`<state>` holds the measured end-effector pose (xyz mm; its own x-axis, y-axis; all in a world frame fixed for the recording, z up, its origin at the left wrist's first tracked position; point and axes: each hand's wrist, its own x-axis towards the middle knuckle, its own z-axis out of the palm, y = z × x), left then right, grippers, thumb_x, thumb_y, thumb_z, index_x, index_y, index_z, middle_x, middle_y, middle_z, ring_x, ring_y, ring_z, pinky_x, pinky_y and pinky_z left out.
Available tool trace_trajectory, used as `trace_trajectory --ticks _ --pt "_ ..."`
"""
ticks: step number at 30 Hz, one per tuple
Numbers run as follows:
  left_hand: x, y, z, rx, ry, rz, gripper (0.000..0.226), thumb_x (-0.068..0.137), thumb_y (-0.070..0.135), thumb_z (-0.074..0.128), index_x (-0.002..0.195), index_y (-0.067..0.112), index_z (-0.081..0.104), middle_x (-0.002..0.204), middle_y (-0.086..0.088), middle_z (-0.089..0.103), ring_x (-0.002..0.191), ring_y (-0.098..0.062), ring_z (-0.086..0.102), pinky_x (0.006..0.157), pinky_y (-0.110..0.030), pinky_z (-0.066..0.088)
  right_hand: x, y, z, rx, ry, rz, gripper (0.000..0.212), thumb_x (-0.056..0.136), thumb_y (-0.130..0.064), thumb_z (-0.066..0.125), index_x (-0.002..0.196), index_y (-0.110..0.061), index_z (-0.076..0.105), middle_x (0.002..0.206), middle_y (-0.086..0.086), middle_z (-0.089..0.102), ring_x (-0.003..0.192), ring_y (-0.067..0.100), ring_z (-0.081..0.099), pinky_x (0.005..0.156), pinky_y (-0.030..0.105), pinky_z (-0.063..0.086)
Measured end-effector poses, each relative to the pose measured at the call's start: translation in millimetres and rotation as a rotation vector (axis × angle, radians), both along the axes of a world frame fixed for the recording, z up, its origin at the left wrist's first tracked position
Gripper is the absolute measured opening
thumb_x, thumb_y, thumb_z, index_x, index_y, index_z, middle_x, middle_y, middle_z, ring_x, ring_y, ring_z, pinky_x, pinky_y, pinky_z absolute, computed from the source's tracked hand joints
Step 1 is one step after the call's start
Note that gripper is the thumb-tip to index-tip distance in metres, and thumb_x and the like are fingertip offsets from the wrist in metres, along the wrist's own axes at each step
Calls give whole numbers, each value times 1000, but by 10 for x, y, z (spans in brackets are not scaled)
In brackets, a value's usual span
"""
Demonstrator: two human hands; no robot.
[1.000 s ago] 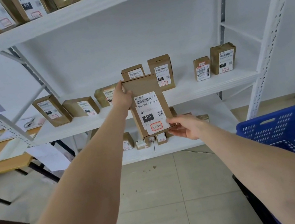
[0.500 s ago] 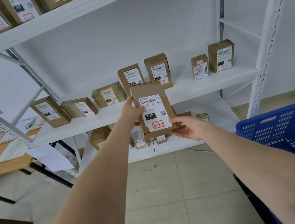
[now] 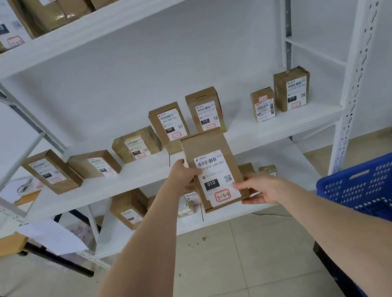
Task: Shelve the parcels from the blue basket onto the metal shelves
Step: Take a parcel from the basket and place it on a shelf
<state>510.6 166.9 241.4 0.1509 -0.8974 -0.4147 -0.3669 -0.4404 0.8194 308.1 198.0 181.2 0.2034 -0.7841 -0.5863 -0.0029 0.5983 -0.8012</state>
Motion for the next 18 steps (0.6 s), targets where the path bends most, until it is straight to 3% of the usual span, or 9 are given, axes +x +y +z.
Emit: trace_trajectory --ticks 4,8,11,14,18 --pt "-30 -400 106 -121 72 -2 75 80 13 75 143 15 34 130 -11 59 109 -27 61 90 -41 51 11 -331 16 -70 -6 -5 35 84 -8 74 116 -11 61 102 7 70 93 21 67 74 31 59" --pt "-232 -821 378 -314 93 -22 92 79 10 76 151 23 19 125 -9 57 109 -28 61 94 -46 51 -115 -701 63 -144 22 -89 45 82 -2 73 121 -13 53 96 5 68 81 19 68 60 27 57" --pt "-488 -1127 536 -396 43 -73 90 81 6 72 149 33 21 118 -4 54 105 -27 61 91 -45 53 -322 -1019 82 -187 79 -154 52 81 -1 73 125 -15 50 111 9 67 93 23 67 73 34 58" --pt "-744 -1396 587 -442 -30 -100 71 84 6 69 141 33 36 109 0 53 105 -27 60 87 -47 55 -548 -1318 122 -251 189 -147 51 84 -4 71 129 -15 50 125 11 64 109 27 63 92 44 53" --pt "-1021 -1639 537 -476 -63 -136 54 85 6 67 130 26 46 94 5 48 98 -25 59 78 -39 57 -834 -1691 248 -428 612 -56 68 85 -26 72 144 -14 40 143 7 50 126 28 51 104 44 44"
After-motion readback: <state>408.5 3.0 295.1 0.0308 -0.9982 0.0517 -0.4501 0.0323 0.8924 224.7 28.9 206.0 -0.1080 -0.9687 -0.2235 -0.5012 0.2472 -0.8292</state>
